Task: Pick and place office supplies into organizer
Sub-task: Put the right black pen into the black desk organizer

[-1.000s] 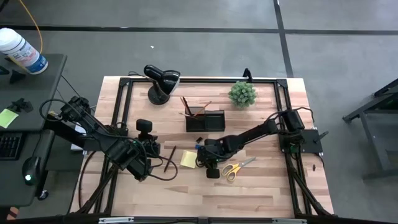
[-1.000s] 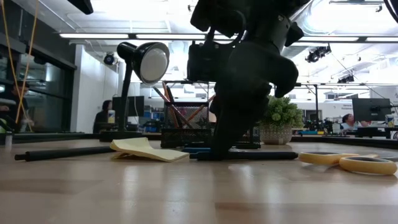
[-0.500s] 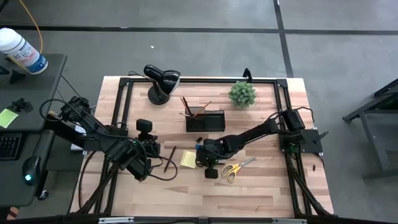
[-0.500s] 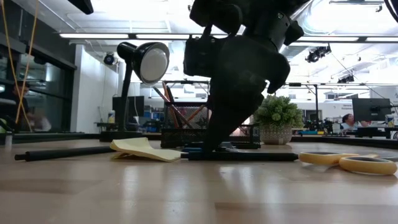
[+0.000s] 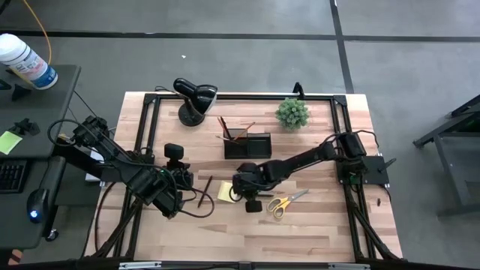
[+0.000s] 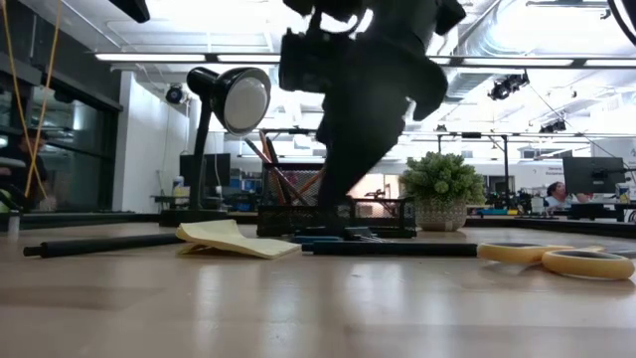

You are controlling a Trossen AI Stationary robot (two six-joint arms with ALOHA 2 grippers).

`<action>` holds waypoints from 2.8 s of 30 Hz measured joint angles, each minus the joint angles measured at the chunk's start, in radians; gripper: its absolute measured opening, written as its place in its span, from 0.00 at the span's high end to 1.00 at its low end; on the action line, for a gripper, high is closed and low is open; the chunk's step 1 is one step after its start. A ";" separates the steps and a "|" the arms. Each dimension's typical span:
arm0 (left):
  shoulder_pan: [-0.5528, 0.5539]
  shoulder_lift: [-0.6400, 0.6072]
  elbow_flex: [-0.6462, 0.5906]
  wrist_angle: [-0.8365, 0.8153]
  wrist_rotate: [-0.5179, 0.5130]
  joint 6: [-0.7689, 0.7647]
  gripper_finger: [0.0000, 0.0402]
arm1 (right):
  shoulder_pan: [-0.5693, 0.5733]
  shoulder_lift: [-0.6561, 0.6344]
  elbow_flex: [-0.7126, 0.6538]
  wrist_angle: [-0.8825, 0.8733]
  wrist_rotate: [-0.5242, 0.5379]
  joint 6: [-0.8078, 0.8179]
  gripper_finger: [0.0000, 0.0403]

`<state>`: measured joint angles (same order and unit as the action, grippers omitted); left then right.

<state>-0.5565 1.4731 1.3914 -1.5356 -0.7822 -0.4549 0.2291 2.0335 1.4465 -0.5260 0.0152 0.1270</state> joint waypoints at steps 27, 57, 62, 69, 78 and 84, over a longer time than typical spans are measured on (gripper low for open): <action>0.000 0.000 0.000 0.000 0.000 -0.025 1.00 | -0.053 0.017 -0.036 -0.022 -0.099 0.003 0.76; 0.000 0.000 0.000 0.000 -0.014 -0.027 1.00 | -0.027 0.076 0.102 -0.123 -0.180 -0.076 0.81; 0.000 0.000 0.000 0.000 -0.014 -0.027 1.00 | 0.001 0.074 0.133 -0.193 -0.203 -0.151 0.82; 0.000 0.000 0.000 0.000 -0.015 -0.047 1.00 | 0.047 0.074 0.102 -0.205 -0.178 -0.230 0.82; 0.000 0.000 0.000 0.001 -0.015 -0.051 1.00 | 0.064 0.074 0.100 -0.166 -0.151 -0.323 0.78; 0.000 0.000 0.000 0.008 -0.015 -0.051 1.00 | 0.064 0.074 0.076 -0.157 -0.156 -0.388 0.78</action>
<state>-0.5568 1.4731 1.3918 -1.5276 -0.7971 -0.5060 0.2932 2.1075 1.5229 -0.6827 -0.1406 -0.2611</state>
